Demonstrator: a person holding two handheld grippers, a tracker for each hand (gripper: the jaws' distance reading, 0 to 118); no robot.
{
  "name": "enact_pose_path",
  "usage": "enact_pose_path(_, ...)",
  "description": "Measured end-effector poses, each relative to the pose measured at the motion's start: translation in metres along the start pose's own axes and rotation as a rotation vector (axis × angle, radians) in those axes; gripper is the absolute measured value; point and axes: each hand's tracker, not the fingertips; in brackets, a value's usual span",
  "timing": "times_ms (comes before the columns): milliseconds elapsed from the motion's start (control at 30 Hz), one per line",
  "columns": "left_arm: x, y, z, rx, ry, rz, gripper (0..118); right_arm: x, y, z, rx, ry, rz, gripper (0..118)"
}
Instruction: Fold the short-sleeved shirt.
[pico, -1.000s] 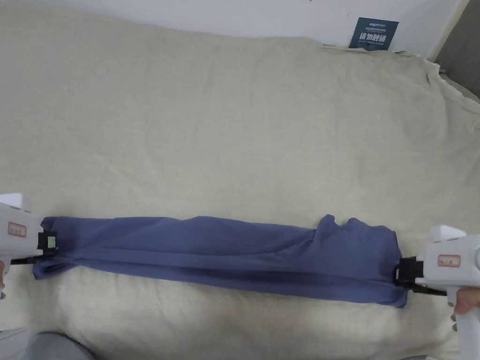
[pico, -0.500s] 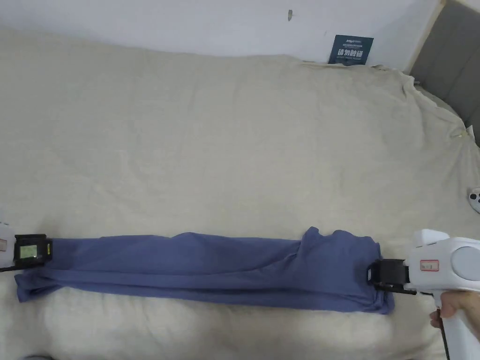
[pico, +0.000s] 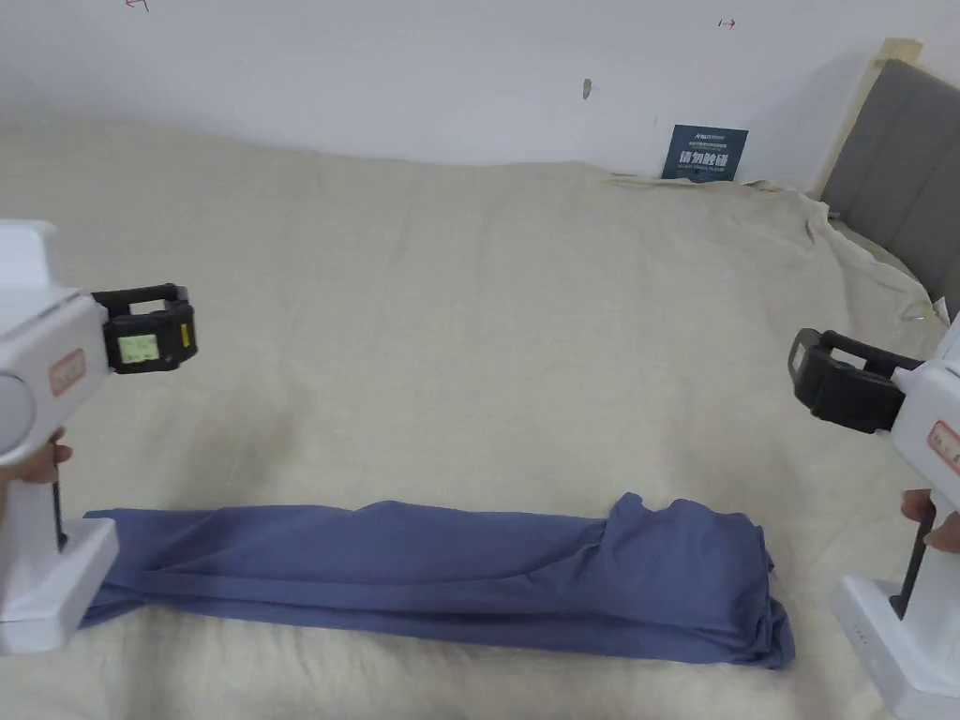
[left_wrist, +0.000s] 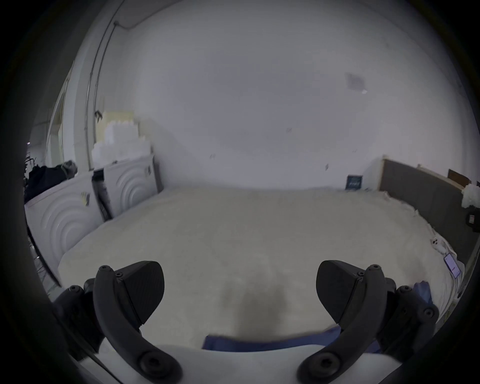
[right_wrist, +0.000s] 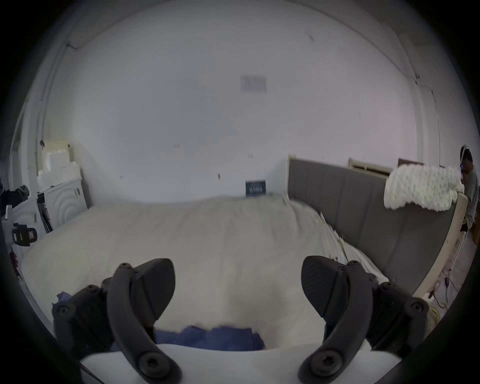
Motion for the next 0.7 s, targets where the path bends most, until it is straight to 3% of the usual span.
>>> enact_pose_path(133, 0.028, -0.014, 0.015, 0.081, -0.072, 0.012, 109, -0.017, -0.014, 0.014, 0.065, 0.036, 0.003, 104)
enact_pose_path(233, 0.043, -0.026, 0.019, 0.078, -0.084, -0.021, 75, -0.023, -0.023, 0.019, 0.085, 0.061, -0.005, 102)
enact_pose_path(267, 0.047, -0.029, 0.019, 0.069, -0.08, -0.037, 59, -0.025, -0.025, 0.022, 0.096, 0.079, -0.003, 95)
enact_pose_path(333, 0.05, -0.037, 0.023, 0.078, -0.096, -0.043, 33, -0.029, -0.029, 0.024, 0.091, 0.09, -0.006, 64)
enact_pose_path(367, 0.052, -0.04, 0.025, 0.081, -0.103, -0.038, 18, -0.03, -0.03, 0.024, 0.085, 0.095, -0.012, 34)
enact_pose_path(400, 0.053, -0.04, 0.027, 0.08, -0.112, -0.032, 9, -0.031, -0.032, 0.025, 0.082, 0.09, -0.017, 14)
enact_pose_path(433, 0.053, -0.043, 0.028, 0.08, -0.121, -0.026, 1, -0.032, -0.034, 0.025, 0.084, 0.081, -0.026, 3)
enact_pose_path(700, 0.052, -0.054, 0.031, 0.052, -0.128, 0.005, 0, -0.034, -0.045, 0.022, 0.039, 0.058, -0.045, 0)
